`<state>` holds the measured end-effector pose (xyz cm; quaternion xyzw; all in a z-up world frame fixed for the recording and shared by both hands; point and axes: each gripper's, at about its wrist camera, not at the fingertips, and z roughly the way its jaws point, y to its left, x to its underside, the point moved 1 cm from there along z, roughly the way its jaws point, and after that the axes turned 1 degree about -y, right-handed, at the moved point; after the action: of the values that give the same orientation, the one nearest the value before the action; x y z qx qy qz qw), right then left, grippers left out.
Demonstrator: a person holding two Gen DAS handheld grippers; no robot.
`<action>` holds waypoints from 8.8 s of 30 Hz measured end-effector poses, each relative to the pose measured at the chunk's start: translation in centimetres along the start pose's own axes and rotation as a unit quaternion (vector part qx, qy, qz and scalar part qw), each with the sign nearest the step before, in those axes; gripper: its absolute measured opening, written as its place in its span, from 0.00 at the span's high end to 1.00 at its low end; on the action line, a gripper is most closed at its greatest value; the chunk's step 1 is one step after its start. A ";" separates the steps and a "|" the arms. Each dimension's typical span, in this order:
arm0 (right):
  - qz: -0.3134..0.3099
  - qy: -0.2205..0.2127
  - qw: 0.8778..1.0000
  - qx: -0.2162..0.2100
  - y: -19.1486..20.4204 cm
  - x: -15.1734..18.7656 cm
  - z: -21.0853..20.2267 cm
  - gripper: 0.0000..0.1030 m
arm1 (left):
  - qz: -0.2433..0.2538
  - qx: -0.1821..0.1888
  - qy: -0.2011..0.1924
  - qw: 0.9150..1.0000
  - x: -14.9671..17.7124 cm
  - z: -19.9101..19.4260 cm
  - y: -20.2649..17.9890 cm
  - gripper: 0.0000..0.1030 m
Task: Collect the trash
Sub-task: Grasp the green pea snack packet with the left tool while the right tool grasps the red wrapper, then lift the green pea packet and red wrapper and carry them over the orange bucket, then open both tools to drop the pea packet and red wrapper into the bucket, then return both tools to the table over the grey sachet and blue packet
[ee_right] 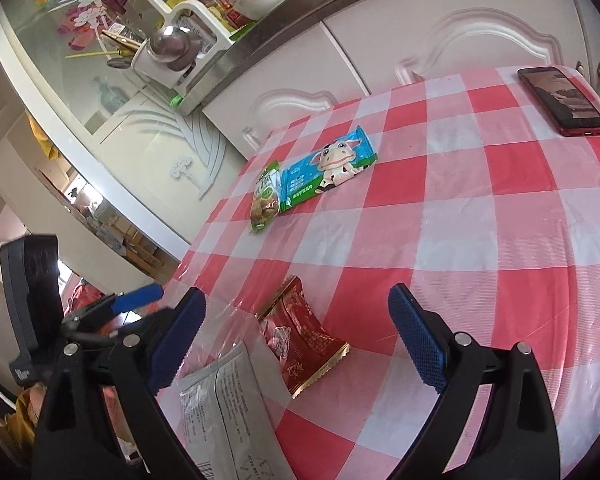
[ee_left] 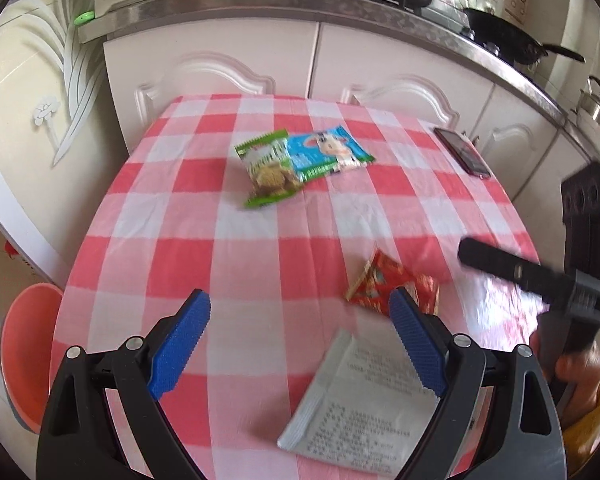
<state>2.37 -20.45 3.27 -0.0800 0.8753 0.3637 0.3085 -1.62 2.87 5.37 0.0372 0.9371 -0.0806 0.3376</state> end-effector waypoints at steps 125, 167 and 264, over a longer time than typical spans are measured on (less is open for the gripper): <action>-0.130 0.049 0.990 -0.007 17.1 2.0 7.5 0.73 | -0.182 0.022 -0.062 0.981 5.7 -5.3 20.3 0.64; -0.231 0.190 0.952 -0.064 30.6 7.0 24.0 0.72 | -0.320 -0.051 -0.052 0.945 13.6 -4.8 34.1 0.63; -0.246 0.131 0.960 0.025 8.8 8.6 2.7 0.12 | -0.082 -0.004 0.001 0.997 3.2 -3.2 5.6 0.12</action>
<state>-6.41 -11.54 1.86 -0.3324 0.8698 0.2412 0.2735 -5.39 9.02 5.07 -0.0414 0.9376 -0.1045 0.3290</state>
